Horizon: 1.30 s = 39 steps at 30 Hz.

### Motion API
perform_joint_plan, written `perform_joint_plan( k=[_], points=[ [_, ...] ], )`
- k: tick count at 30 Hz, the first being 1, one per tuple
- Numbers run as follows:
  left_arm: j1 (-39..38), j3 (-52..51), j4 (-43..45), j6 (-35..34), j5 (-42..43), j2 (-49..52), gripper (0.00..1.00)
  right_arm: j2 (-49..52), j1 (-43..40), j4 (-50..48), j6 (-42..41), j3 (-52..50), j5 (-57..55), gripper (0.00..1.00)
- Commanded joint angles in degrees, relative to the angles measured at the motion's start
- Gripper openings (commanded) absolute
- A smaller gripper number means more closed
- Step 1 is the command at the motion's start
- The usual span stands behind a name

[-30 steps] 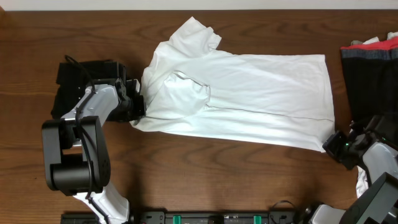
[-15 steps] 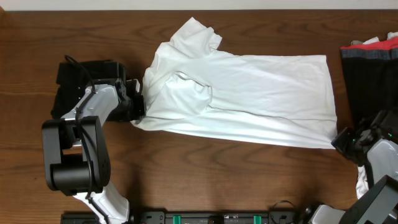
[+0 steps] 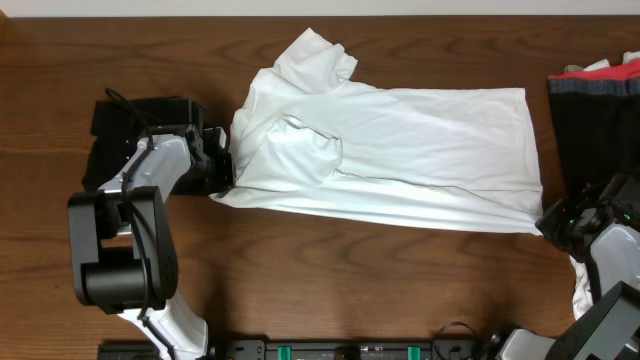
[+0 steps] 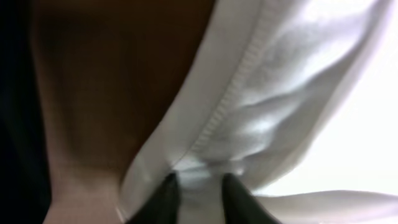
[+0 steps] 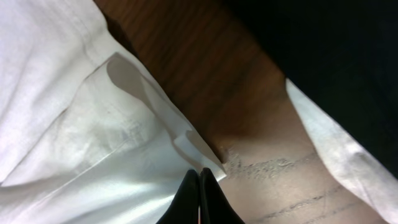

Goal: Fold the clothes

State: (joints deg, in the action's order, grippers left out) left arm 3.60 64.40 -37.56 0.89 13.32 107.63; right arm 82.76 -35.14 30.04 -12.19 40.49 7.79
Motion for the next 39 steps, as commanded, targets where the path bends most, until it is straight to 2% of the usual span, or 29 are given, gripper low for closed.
perform_joint_plan(
  k=[1, 4, 9, 16, 17, 22, 25, 28, 29, 33, 34, 35, 37, 39],
  points=[
    [0.72, 1.33, -2.8, 0.35, -2.47, -0.04, 0.37, -0.9, -0.52, 0.15, -0.61, 1.14, 0.85, 0.01],
    [0.72, 1.81, -5.18, -0.11, -1.73, -3.17, 0.47, -0.9, -0.5, 0.92, -0.61, 1.14, 1.9, 0.01],
    [0.72, 1.44, -7.04, -0.72, -1.75, -4.7, 0.48, -0.9, -0.48, 2.73, -0.61, 1.14, 1.92, 0.01],
    [0.72, -2.1, 0.22, -0.72, -1.77, -3.58, 0.47, -0.9, -0.48, 2.86, -0.61, 1.14, 1.53, 0.01],
    [0.68, -2.38, 0.85, -0.72, -1.77, -3.13, 0.46, -0.9, -0.48, 2.86, -0.61, 1.14, 1.53, 0.01],
    [0.66, -2.82, 2.4, -0.68, -1.79, -0.2, 0.27, -0.9, -0.48, 2.99, -0.61, 1.14, 1.68, 0.01],
    [0.68, -2.82, 3.19, -0.68, -1.99, 1.44, 0.2, -0.9, -0.48, 2.95, -0.61, 1.14, -0.04, 0.01],
    [0.68, -2.82, 3.37, -0.7, -1.99, 2.01, 0.19, -0.9, -0.48, 2.23, -0.63, 1.14, -2.4, 0.01],
    [0.68, -2.82, 3.43, -0.68, -1.99, 2.01, 0.15, -0.9, -0.48, 1.79, -0.63, 1.14, -2.08, 0.01],
    [0.68, -2.82, 3.63, -0.68, -2.01, 2.01, 0.14, -0.92, -0.48, 0.0, -0.57, 1.16, 1.68, 0.02],
    [0.68, -2.82, 3.61, -0.68, -2.01, 2.01, 0.14, -0.9, -0.48, -0.35, -0.22, 1.18, 3.8, 0.06],
    [0.68, -2.82, 3.61, -0.7, -1.99, 2.01, 0.14, -0.92, -0.48, -0.44, 1.33, 1.18, 6.95, 0.16],
    [0.68, -2.82, 3.63, -0.68, -2.01, 2.01, 0.14, -0.92, -0.48, 0.28, 2.54, 1.18, 9.62, 0.41],
    [0.68, -2.82, 3.61, -0.7, -1.99, 2.01, 0.14, -0.9, -0.55, 1.73, 2.45, 1.18, 9.09, 0.48]
  ],
)
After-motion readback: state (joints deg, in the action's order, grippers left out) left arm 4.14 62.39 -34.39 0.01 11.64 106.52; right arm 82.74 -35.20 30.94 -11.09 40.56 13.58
